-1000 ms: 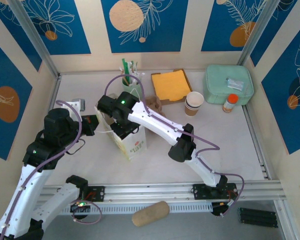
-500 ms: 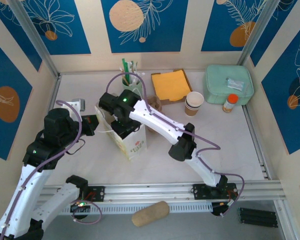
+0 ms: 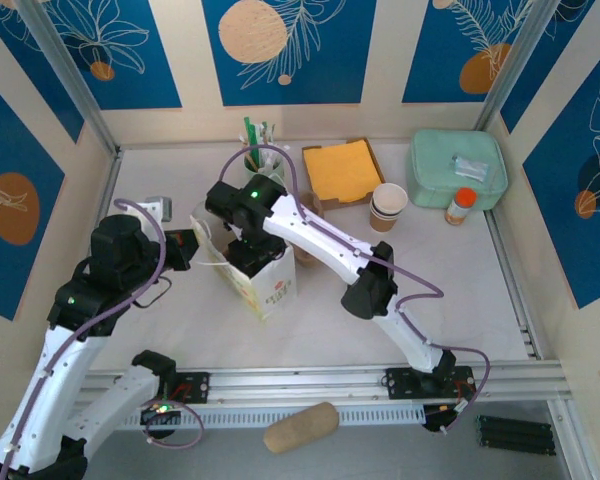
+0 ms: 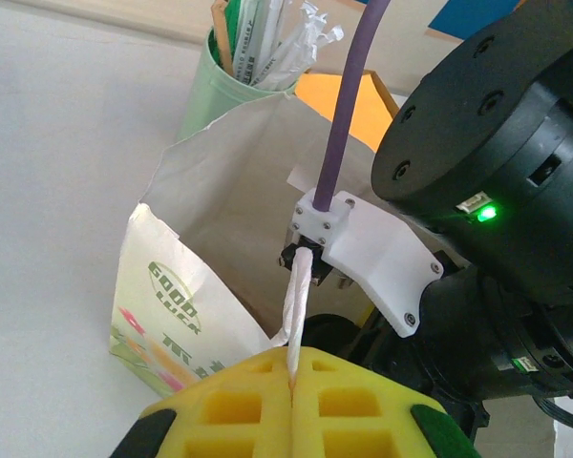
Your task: Pack the takeout coffee
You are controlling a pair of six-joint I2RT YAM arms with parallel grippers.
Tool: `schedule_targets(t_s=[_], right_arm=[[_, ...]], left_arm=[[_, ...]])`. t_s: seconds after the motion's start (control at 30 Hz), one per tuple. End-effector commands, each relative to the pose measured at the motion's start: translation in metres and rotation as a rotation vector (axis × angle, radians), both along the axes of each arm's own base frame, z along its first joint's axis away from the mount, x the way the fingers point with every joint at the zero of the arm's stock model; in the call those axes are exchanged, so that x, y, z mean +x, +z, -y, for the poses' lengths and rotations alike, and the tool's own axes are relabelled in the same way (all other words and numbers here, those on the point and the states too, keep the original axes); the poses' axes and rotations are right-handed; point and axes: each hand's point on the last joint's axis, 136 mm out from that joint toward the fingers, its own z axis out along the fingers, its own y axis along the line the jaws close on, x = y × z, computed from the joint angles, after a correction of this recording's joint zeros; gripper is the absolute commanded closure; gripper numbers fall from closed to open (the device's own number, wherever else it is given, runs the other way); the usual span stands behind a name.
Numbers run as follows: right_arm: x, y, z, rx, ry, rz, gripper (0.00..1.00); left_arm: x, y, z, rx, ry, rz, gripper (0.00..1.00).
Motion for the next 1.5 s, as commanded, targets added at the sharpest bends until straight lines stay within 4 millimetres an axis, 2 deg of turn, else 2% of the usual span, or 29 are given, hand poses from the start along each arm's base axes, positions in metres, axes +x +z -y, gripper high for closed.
schedule_targets(t_s=[0.0,0.67,1.47], right_arm=[[-0.031,0.010,0.033,-0.090,0.025,-0.123,0.48],[-0.046,-0.014,0.037,-0.199,0.092,-0.134,0.49],[-0.040,-0.016,0.041,-0.229,0.086,-0.101,0.49]], left_arm=[[0.000,-0.004,-0.001,0.009,0.008,-0.009,1.00],[0.004,-0.007,-0.001,0.009,0.015,-0.021,1.00],[0.004,-0.004,0.000,0.003,0.013,-0.015,1.00]])
